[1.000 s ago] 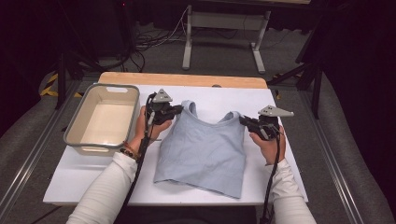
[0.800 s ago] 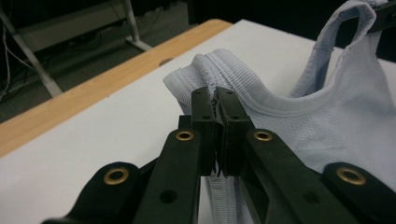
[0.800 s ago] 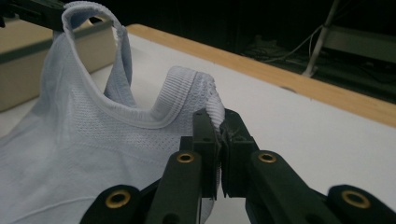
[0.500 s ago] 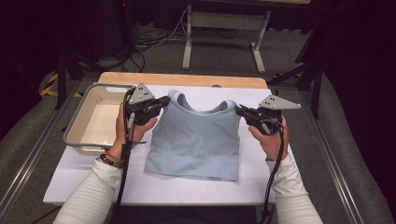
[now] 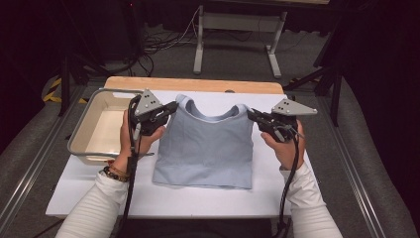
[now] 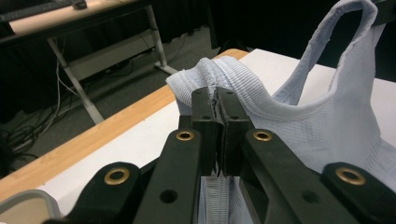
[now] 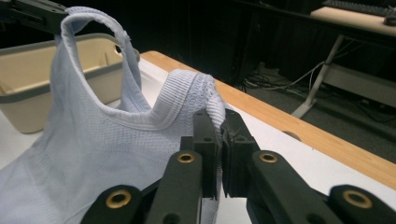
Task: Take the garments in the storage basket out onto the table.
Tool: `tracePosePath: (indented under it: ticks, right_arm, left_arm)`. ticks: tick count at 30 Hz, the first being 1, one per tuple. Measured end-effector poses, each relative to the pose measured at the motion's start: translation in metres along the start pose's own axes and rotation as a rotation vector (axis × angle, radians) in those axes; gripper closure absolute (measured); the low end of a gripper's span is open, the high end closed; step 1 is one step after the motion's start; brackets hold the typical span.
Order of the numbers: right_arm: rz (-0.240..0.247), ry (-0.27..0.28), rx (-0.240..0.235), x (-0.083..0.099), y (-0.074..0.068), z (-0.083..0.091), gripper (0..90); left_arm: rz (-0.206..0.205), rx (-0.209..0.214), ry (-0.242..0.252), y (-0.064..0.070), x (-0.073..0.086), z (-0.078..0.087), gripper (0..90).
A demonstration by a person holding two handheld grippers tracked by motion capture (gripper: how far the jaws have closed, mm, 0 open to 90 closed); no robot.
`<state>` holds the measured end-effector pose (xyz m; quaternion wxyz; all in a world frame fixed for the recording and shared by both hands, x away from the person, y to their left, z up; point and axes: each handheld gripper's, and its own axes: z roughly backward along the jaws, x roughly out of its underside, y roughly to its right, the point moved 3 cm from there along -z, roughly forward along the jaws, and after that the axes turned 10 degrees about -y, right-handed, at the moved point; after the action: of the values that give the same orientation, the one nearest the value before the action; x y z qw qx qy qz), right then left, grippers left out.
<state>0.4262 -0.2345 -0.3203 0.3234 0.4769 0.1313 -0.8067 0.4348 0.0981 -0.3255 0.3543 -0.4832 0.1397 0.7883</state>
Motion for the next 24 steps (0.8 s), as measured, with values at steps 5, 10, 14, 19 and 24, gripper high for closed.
tracePosePath:
  ticks: [5,10,14,19,24]
  right_arm:
    - [0.015,0.018,-0.005,-0.003,-0.008,0.011,85.9]
    - [0.011,0.001,0.006,0.0,-0.006,0.007,85.9]
    - [-0.005,-0.006,0.013,0.002,-0.002,0.001,85.8]
    - [0.003,-0.007,0.041,-0.003,-0.004,-0.005,85.8]
    - [-0.01,-0.012,0.049,-0.009,-0.004,-0.011,85.4]
  left_arm:
    - [-0.022,-0.003,0.014,0.006,-0.003,0.008,87.5]
    - [-0.01,-0.011,0.003,0.004,0.0,0.002,87.5]
    - [-0.002,-0.021,0.0,0.002,0.001,-0.004,87.4]
    - [0.0,-0.05,0.006,0.001,0.0,-0.004,87.3]
    - [-0.004,-0.079,-0.009,-0.005,0.0,-0.01,87.1]
